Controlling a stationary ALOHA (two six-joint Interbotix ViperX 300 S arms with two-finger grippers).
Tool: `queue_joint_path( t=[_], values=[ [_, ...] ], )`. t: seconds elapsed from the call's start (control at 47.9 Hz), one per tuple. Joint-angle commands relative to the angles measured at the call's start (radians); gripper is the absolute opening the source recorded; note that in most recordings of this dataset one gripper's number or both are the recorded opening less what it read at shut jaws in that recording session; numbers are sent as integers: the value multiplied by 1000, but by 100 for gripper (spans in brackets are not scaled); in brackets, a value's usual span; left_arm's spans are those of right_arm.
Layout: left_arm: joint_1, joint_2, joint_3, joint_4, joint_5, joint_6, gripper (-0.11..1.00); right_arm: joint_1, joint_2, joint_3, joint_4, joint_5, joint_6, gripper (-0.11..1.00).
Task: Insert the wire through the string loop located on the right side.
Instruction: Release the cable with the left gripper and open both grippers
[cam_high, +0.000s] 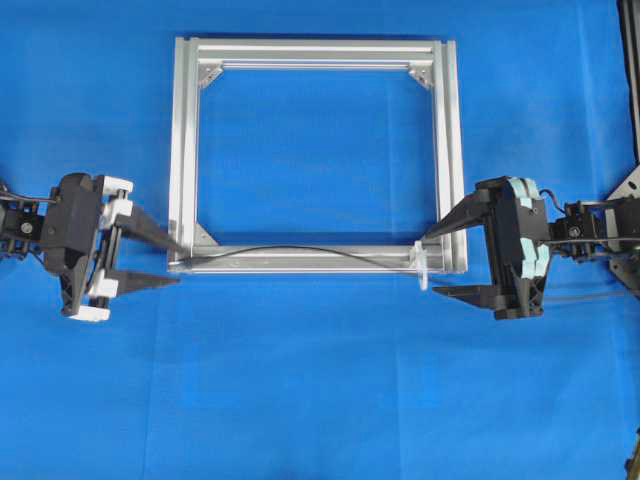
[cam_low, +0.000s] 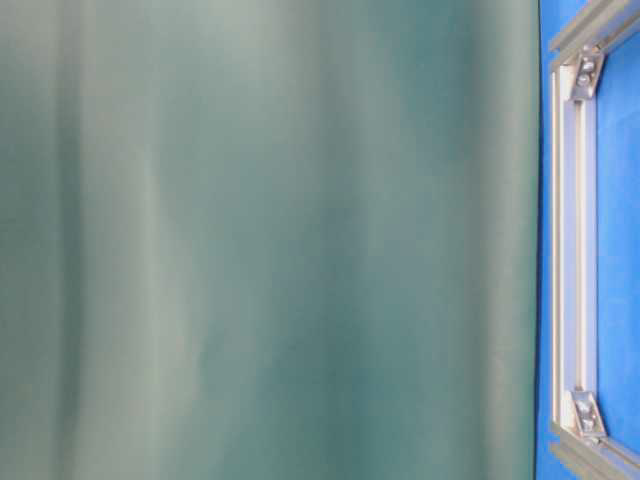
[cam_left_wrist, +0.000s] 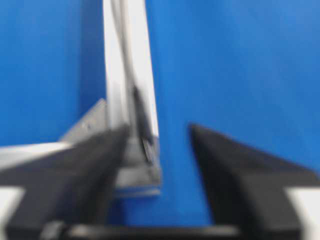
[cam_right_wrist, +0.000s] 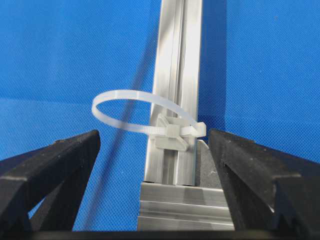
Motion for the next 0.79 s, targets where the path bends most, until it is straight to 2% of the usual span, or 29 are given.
queue_joint_path(
  t=[0.0,0.084,0.125,0.251,0.439,0.773],
  values=[
    [0,-11,-14,3,-3,0,59,-2,-17,-18,0,-5,2,93],
    [3,-11,-14,3,6,0,81,-2,-17,-18,0,-5,2,93],
    [6,-12,-14,2,12,0,85,-2,-17,-18,0,-5,2,93],
    [6,-20,-14,3,25,0,78,-2,-18,-21,0,0,0,93],
    [6,-78,-25,2,48,2,78,-2,-61,-40,-2,60,-3,93],
    [26,-281,-78,2,247,12,78,-2,-310,-61,-2,264,-14,93]
  ],
)
